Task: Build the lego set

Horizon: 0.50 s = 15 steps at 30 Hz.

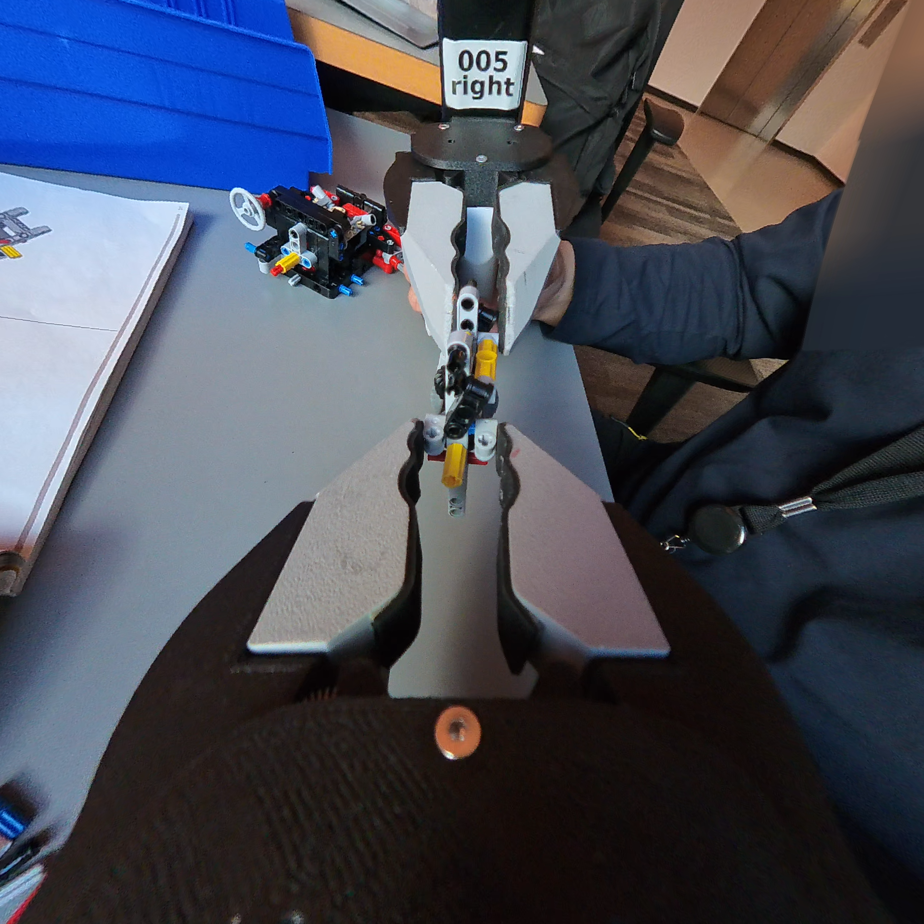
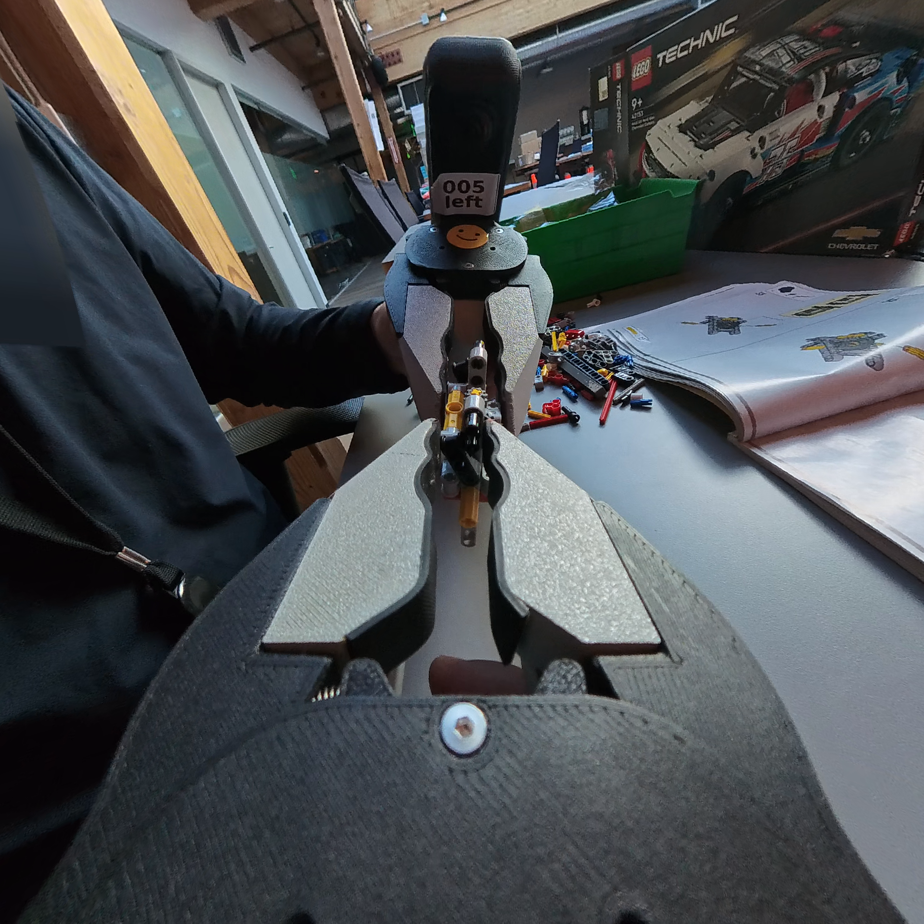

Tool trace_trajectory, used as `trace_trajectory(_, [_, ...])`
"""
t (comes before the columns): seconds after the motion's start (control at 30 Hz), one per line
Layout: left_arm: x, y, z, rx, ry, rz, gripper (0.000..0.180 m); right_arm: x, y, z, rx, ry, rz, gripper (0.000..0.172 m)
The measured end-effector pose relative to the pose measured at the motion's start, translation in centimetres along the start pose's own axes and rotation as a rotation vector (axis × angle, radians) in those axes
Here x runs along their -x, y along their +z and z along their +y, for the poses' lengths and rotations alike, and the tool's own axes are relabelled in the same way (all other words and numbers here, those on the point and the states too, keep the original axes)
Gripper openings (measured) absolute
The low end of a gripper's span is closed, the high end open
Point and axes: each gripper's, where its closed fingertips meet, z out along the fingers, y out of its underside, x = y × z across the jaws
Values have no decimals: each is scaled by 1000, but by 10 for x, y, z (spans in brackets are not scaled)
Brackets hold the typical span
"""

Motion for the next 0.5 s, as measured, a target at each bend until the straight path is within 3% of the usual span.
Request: trace_trajectory(0.5, [3, 4, -1, 43, 142, -177, 23, -1, -2, -1, -9, -26, 22, 14])
